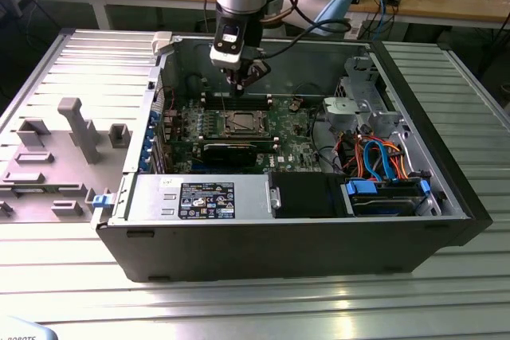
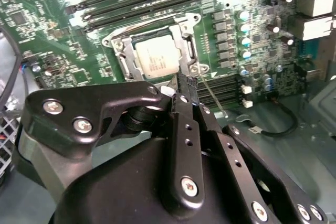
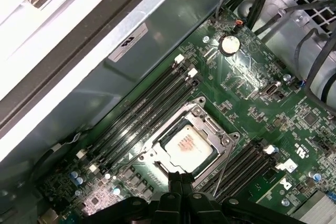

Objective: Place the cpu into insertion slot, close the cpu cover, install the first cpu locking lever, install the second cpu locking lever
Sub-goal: 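Install the first cpu locking lever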

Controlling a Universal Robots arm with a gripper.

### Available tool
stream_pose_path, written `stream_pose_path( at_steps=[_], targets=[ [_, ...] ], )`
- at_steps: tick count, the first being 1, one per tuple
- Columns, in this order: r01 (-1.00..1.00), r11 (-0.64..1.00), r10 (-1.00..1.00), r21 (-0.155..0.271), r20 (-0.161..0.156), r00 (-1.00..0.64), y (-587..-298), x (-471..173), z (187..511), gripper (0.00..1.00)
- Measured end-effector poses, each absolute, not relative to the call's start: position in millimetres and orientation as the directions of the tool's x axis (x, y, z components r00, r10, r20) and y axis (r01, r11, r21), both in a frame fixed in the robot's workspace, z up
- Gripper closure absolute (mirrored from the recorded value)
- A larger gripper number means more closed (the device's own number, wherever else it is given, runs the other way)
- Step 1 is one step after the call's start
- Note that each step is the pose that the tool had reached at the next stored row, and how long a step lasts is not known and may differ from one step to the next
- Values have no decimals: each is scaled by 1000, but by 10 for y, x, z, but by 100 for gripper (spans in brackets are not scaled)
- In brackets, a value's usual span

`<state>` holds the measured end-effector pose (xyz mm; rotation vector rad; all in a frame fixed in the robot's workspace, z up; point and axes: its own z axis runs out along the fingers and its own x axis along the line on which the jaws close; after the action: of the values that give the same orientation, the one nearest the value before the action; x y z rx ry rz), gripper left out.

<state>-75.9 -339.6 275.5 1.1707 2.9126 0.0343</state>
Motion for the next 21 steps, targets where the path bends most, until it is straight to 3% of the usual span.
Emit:
stream_pose_path(
  at_steps=[2, 21],
  targets=[
    [690, 723, 691, 46, -20, -723, -3396, -774, 2752, 89],
    [532, 845, 534, 49, -20, -846, -3395, -843, 2714, 89]
  ],
)
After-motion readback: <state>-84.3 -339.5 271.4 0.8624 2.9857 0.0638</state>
